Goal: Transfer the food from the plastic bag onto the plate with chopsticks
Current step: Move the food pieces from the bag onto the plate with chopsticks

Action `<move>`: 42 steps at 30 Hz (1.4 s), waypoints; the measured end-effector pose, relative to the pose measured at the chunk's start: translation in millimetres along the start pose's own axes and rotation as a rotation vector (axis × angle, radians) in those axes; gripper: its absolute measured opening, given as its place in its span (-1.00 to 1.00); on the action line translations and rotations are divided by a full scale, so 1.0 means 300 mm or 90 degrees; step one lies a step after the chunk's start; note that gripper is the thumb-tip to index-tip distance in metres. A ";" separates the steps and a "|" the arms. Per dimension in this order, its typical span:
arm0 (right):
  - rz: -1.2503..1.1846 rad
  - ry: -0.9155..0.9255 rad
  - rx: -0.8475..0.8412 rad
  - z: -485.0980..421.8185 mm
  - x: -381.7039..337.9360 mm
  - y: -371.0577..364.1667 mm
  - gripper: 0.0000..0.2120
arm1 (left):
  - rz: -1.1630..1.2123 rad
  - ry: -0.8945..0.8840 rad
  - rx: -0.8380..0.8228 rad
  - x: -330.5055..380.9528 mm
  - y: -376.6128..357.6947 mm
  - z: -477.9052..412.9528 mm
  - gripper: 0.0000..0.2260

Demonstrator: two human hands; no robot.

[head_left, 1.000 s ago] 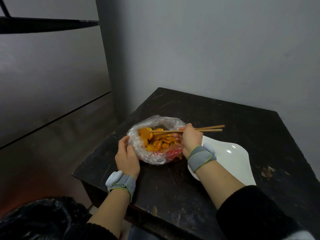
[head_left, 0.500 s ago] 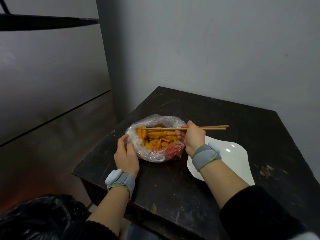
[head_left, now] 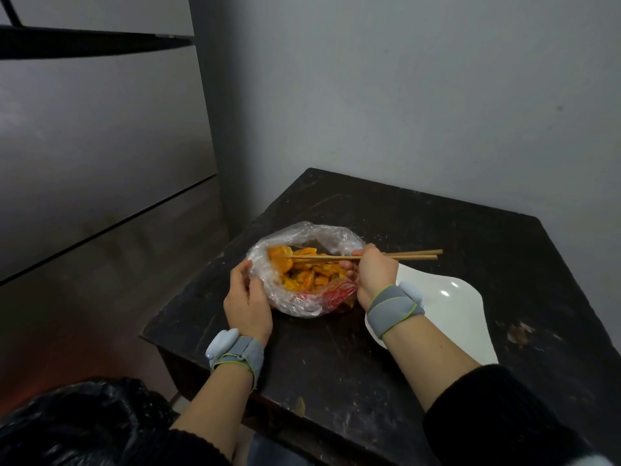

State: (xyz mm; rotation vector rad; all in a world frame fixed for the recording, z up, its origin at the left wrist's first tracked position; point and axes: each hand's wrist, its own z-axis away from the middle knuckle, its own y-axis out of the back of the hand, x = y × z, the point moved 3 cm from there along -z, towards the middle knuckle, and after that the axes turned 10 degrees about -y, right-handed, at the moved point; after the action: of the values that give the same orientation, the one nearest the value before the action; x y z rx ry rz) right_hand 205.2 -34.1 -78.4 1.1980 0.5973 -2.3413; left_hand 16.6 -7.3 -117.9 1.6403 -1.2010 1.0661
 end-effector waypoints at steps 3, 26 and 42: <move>-0.011 0.008 -0.011 0.007 -0.001 0.004 -0.64 | -0.003 -0.006 -0.006 -0.004 -0.001 -0.002 -0.69; 0.054 0.155 -0.230 0.080 -0.062 -0.026 -0.69 | -0.013 0.011 0.003 -0.020 0.000 -0.006 -0.70; 0.328 0.377 -0.322 0.145 -0.065 -0.035 -0.81 | -0.026 0.032 0.021 -0.010 0.001 -0.003 -0.70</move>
State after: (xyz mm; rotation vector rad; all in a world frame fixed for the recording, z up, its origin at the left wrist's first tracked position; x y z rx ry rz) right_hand 181.7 -46.3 -37.4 1.5535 0.8760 -1.2981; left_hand 15.7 -5.7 -120.6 1.6462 -1.1186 1.1007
